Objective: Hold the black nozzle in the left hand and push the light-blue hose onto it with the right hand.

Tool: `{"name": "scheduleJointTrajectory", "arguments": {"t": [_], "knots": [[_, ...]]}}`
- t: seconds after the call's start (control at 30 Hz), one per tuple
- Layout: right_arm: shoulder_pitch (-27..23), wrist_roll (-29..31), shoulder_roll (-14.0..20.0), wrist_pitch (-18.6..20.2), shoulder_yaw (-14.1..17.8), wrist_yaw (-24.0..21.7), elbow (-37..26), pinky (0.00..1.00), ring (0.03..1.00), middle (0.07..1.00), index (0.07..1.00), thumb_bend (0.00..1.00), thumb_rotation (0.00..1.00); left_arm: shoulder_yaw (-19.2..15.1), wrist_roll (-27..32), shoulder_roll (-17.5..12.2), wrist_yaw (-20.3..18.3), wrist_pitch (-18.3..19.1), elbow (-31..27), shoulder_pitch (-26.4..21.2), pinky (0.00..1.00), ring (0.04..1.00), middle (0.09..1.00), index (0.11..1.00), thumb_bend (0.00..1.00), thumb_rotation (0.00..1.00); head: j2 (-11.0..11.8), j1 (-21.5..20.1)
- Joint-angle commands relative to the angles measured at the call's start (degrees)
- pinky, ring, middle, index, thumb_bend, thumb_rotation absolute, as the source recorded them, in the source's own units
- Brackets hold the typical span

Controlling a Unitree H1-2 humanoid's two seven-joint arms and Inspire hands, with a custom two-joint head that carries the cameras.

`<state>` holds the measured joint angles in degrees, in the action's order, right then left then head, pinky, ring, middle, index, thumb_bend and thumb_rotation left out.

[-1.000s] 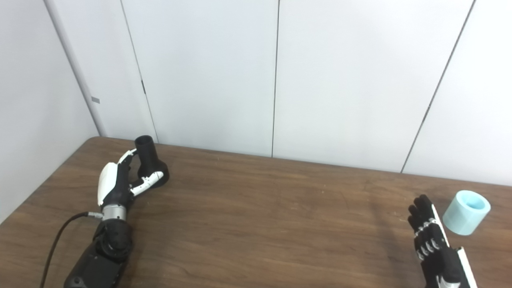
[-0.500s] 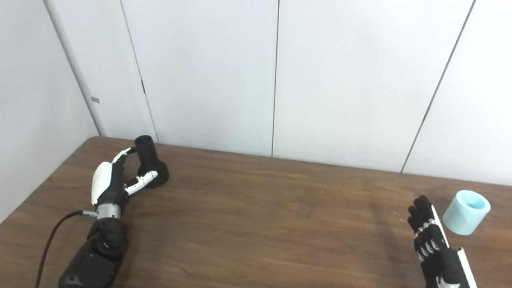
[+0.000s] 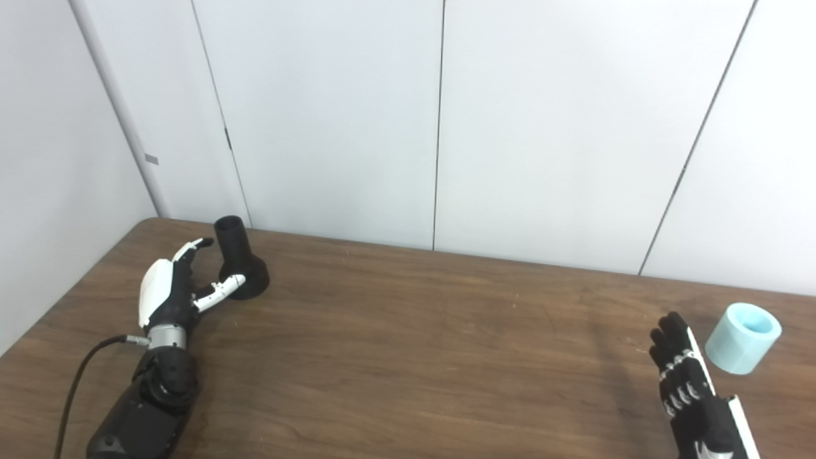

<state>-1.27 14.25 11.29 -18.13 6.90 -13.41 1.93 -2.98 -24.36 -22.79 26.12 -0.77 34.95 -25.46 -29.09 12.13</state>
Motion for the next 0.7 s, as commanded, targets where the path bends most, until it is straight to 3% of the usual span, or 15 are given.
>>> {"name": "scheduleJointTrajectory", "arguments": {"t": [0.0, 0.33, 0.67], "knots": [[4.5, 0.4, -1.3, 0.6, -0.3, 0.4, 2.3, 1.0, 1.0, 1.0, 1.0, 0.78, 1.0, 0.5, -0.4, -0.8, 0.8, -1.3, 0.7, -0.7, 0.75, 0.866, 0.878, 0.716, 0.68, 0.5, 0.0, 0.0], [4.7, 0.5, -1.4, 1.2, -0.2, 0.5, 1.5, 1.0, 1.0, 1.0, 1.0, 0.78, 1.0, 1.2, 0.3, -0.7, -0.9, -1.1, -0.3, -0.6, 0.71, 0.822, 0.835, 0.65, 0.7, 0.47, -0.3, -0.2], [4.8, 0.3, -1.5, 1.6, -0.4, 0.7, 1.0, 1.0, 1.0, 1.0, 1.0, 0.78, 1.0, 1.4, 1.2, -0.6, -3.8, -0.3, -2.4, -0.3, 0.78, 0.871, 0.819, 0.619, 0.7, 0.44, -0.6, -0.5]]}}
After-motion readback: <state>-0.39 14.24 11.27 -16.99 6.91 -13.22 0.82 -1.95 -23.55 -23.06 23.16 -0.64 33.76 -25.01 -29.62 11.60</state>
